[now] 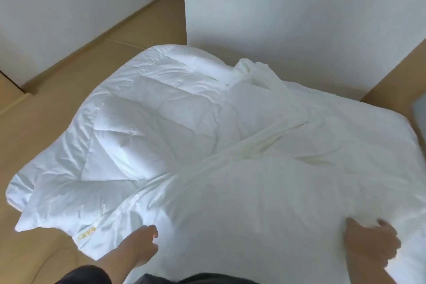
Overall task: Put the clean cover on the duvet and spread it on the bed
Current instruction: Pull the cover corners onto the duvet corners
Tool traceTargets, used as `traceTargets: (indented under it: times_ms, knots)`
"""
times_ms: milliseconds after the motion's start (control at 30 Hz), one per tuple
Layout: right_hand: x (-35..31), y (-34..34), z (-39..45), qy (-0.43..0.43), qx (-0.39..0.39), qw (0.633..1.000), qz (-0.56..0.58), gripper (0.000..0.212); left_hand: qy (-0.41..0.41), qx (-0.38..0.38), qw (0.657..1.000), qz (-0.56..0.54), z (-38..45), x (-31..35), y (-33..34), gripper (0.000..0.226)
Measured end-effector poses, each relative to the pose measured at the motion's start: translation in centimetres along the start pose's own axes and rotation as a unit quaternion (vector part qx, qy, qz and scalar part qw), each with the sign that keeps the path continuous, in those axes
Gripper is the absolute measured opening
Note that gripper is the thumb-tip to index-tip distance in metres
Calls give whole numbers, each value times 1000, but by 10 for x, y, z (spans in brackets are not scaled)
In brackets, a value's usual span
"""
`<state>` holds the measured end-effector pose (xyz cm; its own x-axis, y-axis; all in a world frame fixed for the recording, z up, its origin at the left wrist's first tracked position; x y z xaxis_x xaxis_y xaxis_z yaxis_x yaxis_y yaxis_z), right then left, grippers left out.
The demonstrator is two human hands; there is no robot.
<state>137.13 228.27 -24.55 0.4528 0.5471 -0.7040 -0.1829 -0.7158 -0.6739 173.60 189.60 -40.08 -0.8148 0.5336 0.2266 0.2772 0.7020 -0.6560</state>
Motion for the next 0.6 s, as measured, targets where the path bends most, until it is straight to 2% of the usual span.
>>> traceTargets:
  times_ms: [67,100,200,300,433,600]
  knots:
    - [4,26,-26,-85,-61,992,-65,44,-18,11,999,-27,-2,-14,-3,21]
    - [7,49,-31,-125,-118,981,-86,31,-23,17,999,-38,-2,-18,-8,16]
    - [-12,106,-72,-244,-282,918,-135,30,-28,36,996,-81,-6,-24,-29,14]
    - [-32,149,-121,-284,-410,843,-200,22,-32,58,990,-125,-19,-33,-49,15]
    - [-45,197,-190,-348,-493,759,-244,15,-77,92,970,-210,-50,-69,-58,16]
    - [-22,237,-280,-406,-565,658,-286,14,-152,105,938,-295,-119,-149,-19,10]
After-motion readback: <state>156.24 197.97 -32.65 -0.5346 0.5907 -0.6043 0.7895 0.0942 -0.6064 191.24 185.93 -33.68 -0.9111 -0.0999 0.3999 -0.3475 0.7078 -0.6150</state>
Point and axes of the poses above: each hand's wrist, its own z-axis towards the middle knuckle, its own y-axis out of the palm, x = y × z, the point moved 6 cm from there along z, towards the middle knuckle, and after that the axes turned 1 degree about y, right-handed, at the moved point
